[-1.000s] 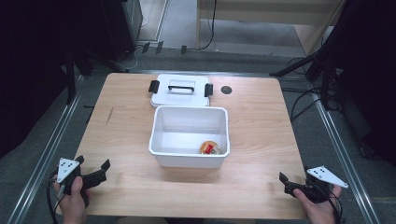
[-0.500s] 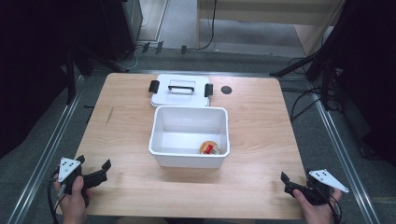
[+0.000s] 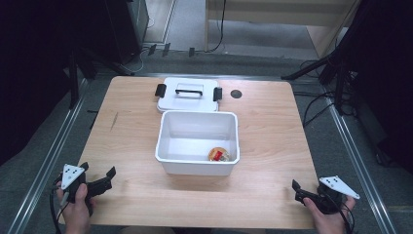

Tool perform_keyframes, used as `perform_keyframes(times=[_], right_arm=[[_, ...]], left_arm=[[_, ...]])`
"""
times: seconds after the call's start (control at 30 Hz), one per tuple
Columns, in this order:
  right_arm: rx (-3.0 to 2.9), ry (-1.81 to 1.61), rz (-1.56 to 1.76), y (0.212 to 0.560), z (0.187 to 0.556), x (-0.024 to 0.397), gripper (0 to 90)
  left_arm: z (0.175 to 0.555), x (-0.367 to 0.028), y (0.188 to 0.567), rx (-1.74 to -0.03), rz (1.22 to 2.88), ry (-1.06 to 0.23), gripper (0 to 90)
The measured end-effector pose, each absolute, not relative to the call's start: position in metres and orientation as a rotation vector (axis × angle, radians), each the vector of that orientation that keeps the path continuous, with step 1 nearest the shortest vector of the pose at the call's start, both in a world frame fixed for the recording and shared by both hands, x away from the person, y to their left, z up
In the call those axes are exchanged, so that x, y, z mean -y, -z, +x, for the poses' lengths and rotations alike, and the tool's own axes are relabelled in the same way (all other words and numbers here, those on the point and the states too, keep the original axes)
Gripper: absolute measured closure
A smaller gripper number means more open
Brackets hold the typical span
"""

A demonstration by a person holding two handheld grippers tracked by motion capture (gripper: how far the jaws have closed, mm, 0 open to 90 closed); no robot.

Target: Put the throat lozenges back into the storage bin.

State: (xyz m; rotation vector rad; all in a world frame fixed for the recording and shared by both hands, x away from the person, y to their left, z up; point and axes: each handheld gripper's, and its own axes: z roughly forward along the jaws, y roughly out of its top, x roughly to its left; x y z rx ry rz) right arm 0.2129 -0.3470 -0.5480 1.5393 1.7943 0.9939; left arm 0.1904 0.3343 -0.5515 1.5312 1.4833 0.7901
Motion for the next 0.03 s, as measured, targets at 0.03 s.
perform_keyframes(times=[0.03], right_arm=[[-1.792,-0.985,1.548,0.5481,0.2134,0.3464,0.1]], left_arm=[[0.1905,-0.3344,0.5515,-1.483,1.532,-0.79,0.3]])
